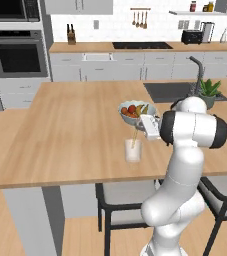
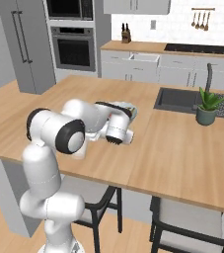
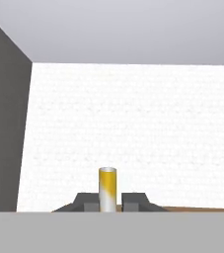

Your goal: Take a straw from the drawer in front and place it inside the glass cup on the dining counter.

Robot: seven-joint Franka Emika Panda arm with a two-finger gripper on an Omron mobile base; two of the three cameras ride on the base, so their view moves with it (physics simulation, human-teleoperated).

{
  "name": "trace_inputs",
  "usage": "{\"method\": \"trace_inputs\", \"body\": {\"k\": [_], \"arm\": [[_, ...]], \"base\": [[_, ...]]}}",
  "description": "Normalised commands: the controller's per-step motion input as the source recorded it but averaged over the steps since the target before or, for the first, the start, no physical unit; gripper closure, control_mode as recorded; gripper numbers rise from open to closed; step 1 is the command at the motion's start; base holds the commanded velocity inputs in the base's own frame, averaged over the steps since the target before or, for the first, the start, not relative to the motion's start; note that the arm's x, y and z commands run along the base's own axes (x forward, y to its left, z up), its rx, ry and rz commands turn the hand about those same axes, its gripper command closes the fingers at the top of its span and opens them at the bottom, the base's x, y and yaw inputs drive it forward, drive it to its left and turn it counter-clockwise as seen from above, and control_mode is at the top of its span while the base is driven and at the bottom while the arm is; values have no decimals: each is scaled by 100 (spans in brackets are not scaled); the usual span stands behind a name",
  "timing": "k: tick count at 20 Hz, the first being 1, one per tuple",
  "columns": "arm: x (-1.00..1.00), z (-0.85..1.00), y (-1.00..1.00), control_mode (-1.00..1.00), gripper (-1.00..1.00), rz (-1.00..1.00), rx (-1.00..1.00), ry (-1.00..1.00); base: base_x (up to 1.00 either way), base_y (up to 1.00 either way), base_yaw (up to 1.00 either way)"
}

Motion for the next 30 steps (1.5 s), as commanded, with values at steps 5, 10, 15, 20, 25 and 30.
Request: {"method": "trace_inputs", "body": {"k": [5, 10, 15, 20, 25, 30], "arm": [[-72, 0, 17, -100, 100, 0, 0, 0], [-53, -13, 18, -100, 100, 0, 0, 0], [-1, -34, 5, -100, 100, 0, -3, -2], [1, -25, -4, -100, -100, 0, -7, -9], [-16, 2, -39, -100, -100, 0, -8, -13], [-73, 46, -67, -100, -100, 0, -4, -22]], "base": [[0, 0, 0], [0, 0, 0], [0, 0, 0], [0, 0, 0], [0, 0, 0], [0, 0, 0]]}}
